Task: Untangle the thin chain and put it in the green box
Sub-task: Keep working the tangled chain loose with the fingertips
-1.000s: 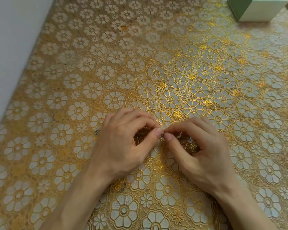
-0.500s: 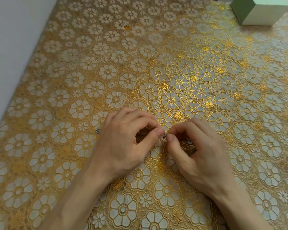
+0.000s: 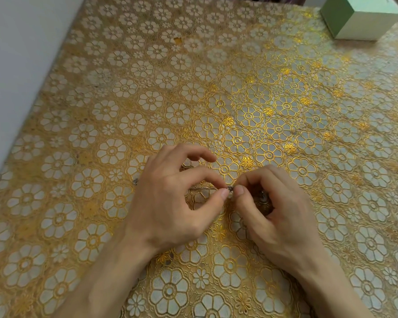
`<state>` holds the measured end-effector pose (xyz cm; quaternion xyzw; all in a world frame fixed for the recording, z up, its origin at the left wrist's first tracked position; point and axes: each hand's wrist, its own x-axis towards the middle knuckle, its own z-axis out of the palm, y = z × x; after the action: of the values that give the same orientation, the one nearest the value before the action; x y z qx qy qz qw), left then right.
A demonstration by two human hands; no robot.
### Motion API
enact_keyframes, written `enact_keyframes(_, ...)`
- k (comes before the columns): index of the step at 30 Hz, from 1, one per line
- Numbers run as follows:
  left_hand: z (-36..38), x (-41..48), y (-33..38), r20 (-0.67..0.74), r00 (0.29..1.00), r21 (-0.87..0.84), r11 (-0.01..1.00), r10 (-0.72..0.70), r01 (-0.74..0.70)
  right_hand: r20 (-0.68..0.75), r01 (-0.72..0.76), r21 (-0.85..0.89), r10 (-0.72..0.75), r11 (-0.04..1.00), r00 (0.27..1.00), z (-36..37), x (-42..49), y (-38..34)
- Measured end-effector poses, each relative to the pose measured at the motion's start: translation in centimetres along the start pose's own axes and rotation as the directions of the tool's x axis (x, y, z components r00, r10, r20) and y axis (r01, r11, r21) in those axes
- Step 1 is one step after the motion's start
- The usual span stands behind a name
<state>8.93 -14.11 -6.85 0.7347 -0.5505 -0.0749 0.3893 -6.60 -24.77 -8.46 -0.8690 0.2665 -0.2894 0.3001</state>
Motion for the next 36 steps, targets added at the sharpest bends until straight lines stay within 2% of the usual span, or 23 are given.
enact_keyframes(12, 0.11, 0.25, -0.12, 0.031, 0.999, -0.009, 0.999, -0.043, 0.044, 0.01, 0.092, -0.086, -0.091, 0.992, 0.996, 0.27, -0.14, -0.09)
enact_keyframes(27, -0.25, 0.36, -0.01, 0.023, 0.99, -0.124, 0.982, -0.137, 0.139, -0.024, -0.062, 0.016, 0.062, 0.998, 0.998, -0.05, 0.0, -0.4)
enact_keyframes(36, -0.19, 0.37, -0.07, 0.057, 0.986, -0.091, 0.983, -0.157, 0.162, -0.045, -0.019, -0.101, 0.014, 0.995, 0.999, 0.11, -0.11, -0.35)
